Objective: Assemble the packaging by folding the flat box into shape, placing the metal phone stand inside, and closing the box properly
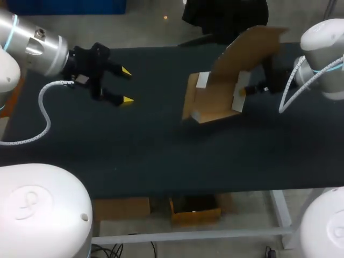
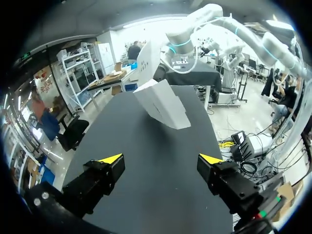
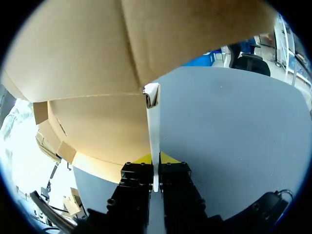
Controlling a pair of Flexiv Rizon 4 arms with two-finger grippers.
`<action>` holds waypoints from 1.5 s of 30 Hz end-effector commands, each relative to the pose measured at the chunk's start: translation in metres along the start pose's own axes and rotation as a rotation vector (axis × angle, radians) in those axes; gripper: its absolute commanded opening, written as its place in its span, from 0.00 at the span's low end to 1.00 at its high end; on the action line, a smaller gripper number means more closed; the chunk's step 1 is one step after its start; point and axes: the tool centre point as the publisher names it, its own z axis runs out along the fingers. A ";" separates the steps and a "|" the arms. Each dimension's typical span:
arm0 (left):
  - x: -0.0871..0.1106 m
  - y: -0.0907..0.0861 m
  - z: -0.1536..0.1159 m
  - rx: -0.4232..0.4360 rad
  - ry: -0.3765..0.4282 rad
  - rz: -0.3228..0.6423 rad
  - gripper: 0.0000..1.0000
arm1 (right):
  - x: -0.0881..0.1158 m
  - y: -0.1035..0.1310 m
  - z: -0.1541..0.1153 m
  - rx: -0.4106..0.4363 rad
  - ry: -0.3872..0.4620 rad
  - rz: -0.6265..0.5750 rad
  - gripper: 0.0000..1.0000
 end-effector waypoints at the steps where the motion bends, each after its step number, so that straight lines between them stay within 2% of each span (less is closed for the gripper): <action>1: -0.006 0.006 -0.005 -0.038 0.044 -0.015 1.00 | 0.001 0.006 0.002 0.221 0.006 0.010 0.00; 9: -0.007 0.019 -0.013 -0.086 0.076 -0.044 1.00 | 0.003 0.013 0.007 0.378 0.020 0.071 0.00; 26: -0.007 0.019 -0.013 -0.086 0.076 -0.044 1.00 | 0.003 0.013 0.007 0.378 0.020 0.071 0.00; 28: -0.010 0.019 -0.013 -0.098 0.071 -0.045 1.00 | 0.004 0.013 0.007 0.415 -0.022 0.094 0.00; 32: -0.013 0.019 -0.018 -0.147 0.017 -0.038 1.00 | 0.003 0.010 0.002 0.456 -0.054 0.137 0.00; 34: -0.015 0.021 -0.020 -0.182 -0.011 -0.043 1.00 | 0.003 0.009 0.000 0.482 -0.100 0.163 0.00; 35: -0.015 0.022 -0.020 -0.178 -0.011 -0.046 1.00 | 0.004 0.008 0.000 0.484 -0.093 0.162 0.00; 37: -0.017 0.024 -0.021 -0.204 -0.027 -0.058 1.00 | 0.005 0.007 -0.002 0.508 -0.150 0.186 0.00; 39: -0.019 0.027 -0.022 -0.205 -0.030 -0.061 1.00 | 0.007 0.005 -0.002 0.519 -0.163 0.199 0.00; 41: -0.021 0.029 -0.023 -0.215 -0.035 -0.059 1.00 | 0.009 0.003 0.000 0.546 -0.224 0.227 0.00; 45: -0.022 0.032 -0.026 -0.227 -0.035 -0.050 1.00 | 0.012 -0.002 0.005 0.583 -0.259 0.277 0.00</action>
